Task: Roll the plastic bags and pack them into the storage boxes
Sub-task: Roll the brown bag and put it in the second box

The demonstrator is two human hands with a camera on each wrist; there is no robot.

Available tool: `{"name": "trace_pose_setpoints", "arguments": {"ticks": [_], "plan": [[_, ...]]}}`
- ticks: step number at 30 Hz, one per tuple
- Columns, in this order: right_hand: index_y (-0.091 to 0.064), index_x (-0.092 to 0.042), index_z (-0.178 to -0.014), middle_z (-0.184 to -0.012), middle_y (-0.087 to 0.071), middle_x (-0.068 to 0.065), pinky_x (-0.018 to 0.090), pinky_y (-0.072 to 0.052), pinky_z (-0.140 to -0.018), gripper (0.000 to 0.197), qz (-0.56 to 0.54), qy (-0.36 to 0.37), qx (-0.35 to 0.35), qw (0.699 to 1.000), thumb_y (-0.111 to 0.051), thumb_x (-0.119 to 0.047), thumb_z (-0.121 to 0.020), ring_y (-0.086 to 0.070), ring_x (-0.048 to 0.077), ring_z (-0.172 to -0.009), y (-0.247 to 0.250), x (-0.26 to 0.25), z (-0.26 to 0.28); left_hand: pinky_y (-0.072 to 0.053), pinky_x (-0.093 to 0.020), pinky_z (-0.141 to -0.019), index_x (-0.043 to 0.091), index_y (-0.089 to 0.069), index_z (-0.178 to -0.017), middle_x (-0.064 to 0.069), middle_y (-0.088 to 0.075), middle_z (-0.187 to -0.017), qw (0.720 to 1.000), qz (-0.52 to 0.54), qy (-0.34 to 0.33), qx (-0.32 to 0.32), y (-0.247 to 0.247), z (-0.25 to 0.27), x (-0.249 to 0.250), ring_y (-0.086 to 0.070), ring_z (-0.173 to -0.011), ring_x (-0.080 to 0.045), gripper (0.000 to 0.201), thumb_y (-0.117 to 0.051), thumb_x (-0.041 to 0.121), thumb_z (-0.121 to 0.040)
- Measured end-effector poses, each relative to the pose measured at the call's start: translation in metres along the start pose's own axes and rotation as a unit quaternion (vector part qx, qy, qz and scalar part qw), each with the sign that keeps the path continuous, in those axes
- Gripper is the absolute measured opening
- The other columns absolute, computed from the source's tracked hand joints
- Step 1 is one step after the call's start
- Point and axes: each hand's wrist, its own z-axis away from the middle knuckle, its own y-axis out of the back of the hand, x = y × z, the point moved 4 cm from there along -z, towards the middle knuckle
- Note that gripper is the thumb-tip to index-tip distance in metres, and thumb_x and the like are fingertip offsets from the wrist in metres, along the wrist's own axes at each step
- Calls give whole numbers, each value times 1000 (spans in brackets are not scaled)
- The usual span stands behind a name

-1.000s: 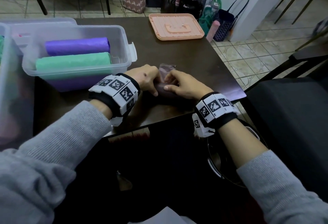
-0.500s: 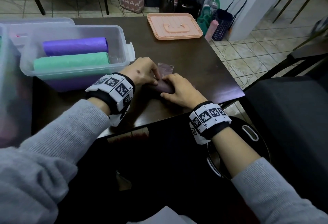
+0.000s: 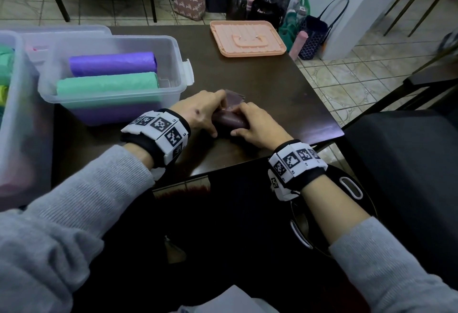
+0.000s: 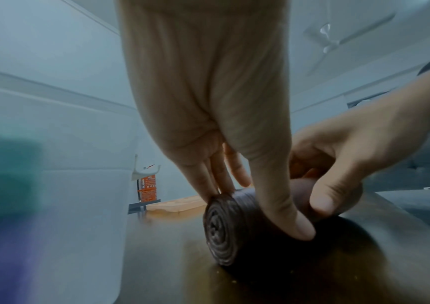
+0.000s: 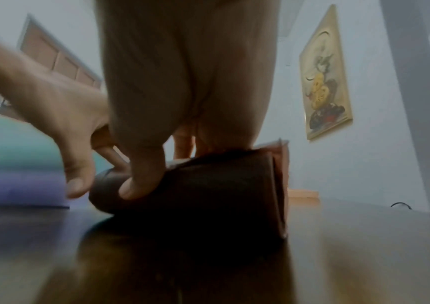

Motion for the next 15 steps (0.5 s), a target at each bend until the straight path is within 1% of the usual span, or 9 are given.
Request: {"name": "trace_pose_setpoints", "arguments": {"ticks": [1, 4, 7, 8, 10, 12, 13, 15], "plan": [[-49, -15, -129, -127, -51, 9, 25, -33, -97, 52, 4, 4, -18, 1000, -69, -25, -82, -48, 24, -119, 2, -1, 0, -37, -26, -77, 9, -52, -116, -11, -60, -115, 1000, 3, 1, -3, 0, 1, -1, -54, -106, -26, 65, -86, 16, -61], [-50, -17, -131, -128, -55, 6, 23, -34, -92, 47, 21, 5, -81, 996, -62, -31, -88, -51, 21, -117, 11, -3, -1, -38, -25, -82, 11, -61, -116, -11, -59, -117, 1000, 3, -6, -5, 4, 4, -4, -54, -109, -25, 55, -83, 18, -66], [-51, -23, -132, -125, -57, 0, 26, -38, -92, 43, 22, -22, -146, 989, -54, -38, -92, -54, 17, -109, 18, -2, -4, -39, -22, -80, 17, -63, -120, -9, -63, -114, 1000, 7, -9, -8, 7, 7, -6, -55, -96, -18, 48, -77, 20, -74], [-52, -23, -131, -123, -57, -3, 26, -38, -91, 41, 14, -33, -167, 985, -52, -40, -93, -53, 14, -106, 18, -2, -5, -41, -23, -82, 17, -61, -121, -7, -64, -115, 1000, 11, -3, -9, 6, 8, -7, -56, -97, -17, 46, -74, 20, -77], [-56, -22, -127, -113, -56, -8, 24, -36, -87, 39, -7, -54, -201, 978, -48, -41, -95, -52, 11, -100, 17, 0, -7, -43, -27, -90, 17, -57, -121, -6, -62, -119, 1000, 17, 12, -10, 4, 9, -9, -57, -107, -21, 39, -67, 19, -83], [-59, -22, -121, -107, -59, -6, 24, -38, -84, 36, -28, -62, -203, 977, -49, -43, -94, -55, 12, -97, 14, 4, -10, -41, -27, -92, 17, -55, -121, -6, -60, -121, 999, 22, 20, -20, 0, 9, -10, -54, -112, -23, 36, -63, 22, -87], [-58, -20, -120, -109, -61, -2, 25, -40, -86, 37, -38, -62, -188, 980, -52, -43, -93, -56, 13, -98, 12, 7, -12, -40, -27, -91, 17, -54, -122, -7, -59, -121, 999, 25, 21, -24, -1, 9, -10, -54, -112, -23, 36, -63, 24, -87], [-51, -14, -126, -120, -58, 2, 28, -42, -96, 46, -69, -70, -154, 983, -59, -40, -89, -55, 15, -107, 11, 11, -16, -38, -25, -89, 16, -54, -123, -7, -59, -122, 999, 40, 21, -28, -3, 9, -11, -54, -112, -23, 37, -63, 24, -88]]}}
